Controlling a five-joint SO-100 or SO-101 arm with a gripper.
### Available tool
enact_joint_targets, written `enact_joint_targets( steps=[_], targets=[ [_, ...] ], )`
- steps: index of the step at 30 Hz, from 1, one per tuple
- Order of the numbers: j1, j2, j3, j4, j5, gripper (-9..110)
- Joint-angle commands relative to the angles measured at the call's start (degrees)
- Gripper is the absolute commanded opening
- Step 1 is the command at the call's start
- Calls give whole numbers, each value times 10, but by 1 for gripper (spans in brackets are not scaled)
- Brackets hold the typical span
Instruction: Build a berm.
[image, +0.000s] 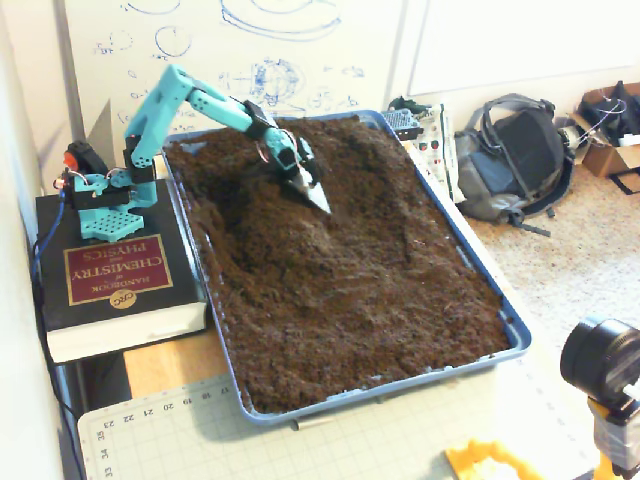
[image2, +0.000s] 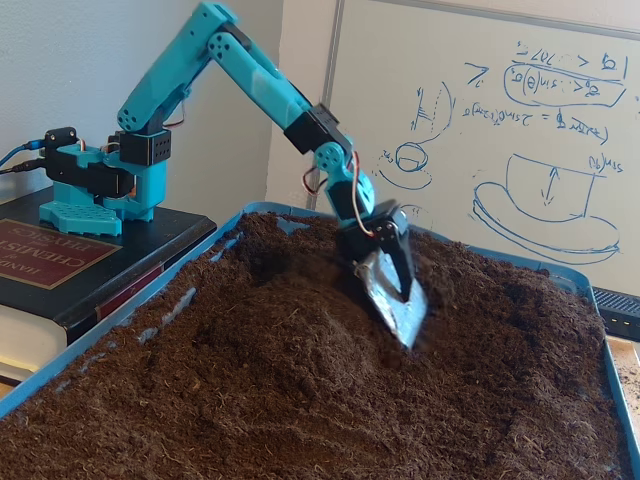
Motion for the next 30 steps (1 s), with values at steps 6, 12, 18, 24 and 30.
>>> enact_joint_targets(
  steps=[6, 12, 18, 24, 30],
  targets=[
    [-19, 151, 116, 7, 7, 0],
    [-12, 214, -69, 4, 18, 0],
    [-19, 97, -274, 4, 171, 0],
    [-84, -119, -436, 12, 220, 0],
    [-140, -271, -577, 12, 222, 0]
  ],
)
